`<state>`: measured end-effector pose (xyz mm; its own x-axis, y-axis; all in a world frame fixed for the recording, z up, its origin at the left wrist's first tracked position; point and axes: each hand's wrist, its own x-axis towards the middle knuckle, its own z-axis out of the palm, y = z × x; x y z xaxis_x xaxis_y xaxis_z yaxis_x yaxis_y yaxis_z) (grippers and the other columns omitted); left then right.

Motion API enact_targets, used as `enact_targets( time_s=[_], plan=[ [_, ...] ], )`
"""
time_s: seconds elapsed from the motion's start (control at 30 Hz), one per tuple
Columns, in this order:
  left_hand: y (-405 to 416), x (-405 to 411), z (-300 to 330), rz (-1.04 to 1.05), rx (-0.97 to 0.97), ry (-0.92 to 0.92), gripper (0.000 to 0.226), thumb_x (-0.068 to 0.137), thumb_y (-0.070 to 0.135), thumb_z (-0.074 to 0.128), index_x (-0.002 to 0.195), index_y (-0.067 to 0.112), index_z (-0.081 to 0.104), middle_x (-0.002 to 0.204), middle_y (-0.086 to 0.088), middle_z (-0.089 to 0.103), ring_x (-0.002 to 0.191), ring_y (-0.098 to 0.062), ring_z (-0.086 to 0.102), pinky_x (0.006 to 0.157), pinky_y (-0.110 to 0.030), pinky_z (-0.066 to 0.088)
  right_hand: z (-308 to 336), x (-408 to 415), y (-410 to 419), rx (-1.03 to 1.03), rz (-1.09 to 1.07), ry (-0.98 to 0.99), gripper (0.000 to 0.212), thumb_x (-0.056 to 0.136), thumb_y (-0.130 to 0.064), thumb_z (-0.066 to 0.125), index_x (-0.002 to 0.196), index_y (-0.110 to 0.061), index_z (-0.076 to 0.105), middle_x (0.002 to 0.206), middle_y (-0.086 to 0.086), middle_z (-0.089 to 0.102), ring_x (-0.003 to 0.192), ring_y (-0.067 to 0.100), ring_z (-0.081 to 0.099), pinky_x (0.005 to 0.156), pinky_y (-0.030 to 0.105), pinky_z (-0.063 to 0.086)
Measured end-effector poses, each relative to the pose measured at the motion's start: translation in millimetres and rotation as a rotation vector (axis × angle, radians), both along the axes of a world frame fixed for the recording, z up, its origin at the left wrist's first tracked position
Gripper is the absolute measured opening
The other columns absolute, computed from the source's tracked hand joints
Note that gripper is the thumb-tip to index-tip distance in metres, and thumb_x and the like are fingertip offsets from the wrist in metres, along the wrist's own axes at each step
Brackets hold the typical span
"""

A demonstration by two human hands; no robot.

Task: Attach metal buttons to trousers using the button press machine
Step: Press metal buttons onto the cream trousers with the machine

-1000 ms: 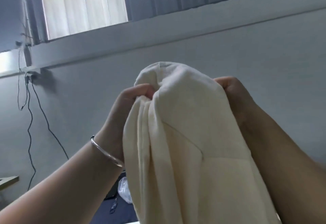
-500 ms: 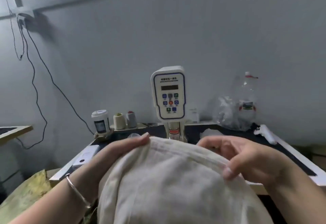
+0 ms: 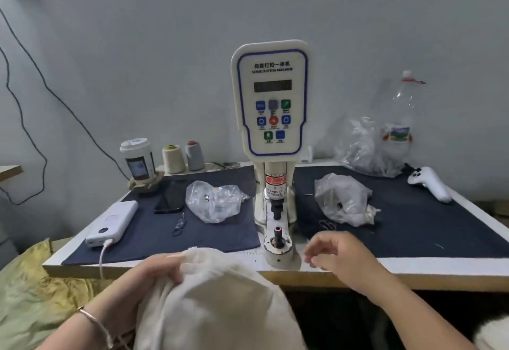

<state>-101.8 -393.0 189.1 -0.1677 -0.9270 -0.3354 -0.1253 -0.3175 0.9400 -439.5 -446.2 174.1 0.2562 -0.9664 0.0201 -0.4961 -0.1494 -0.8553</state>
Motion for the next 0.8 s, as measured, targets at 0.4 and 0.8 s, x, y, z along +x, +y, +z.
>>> enact_targets(
  time_s=[0.4,0.8],
  plan=[
    [-58.9,-9.6,-2.8,0.043,-0.185,-0.076,0.050,0.079,0.047,0.078,0.091,-0.002,0.073,0.089,-0.024,0.071,0.079,-0.030,0.068,0.065,-0.031,0.055,-29.4,-32.4,-135.2,-0.198,-0.475,0.683,0.026,0.097,-0.023,0.044,0.107,-0.030,0.067,0.104,0.002,0.068,0.096,0.028,0.064,0.068,0.028,0.042],
    [-96.3,-18.6,-31.5,0.159,-0.195,-0.437,0.069,0.060,0.087,0.062,0.053,0.021,0.041,0.056,0.006,0.041,0.051,-0.009,0.040,0.057,-0.030,0.030,-40.4,-31.2,-141.9,-0.260,-0.583,0.606,0.013,0.087,-0.025,0.060,0.082,-0.023,0.072,0.087,0.000,0.071,0.081,0.025,0.064,0.058,0.025,0.034]
  ],
)
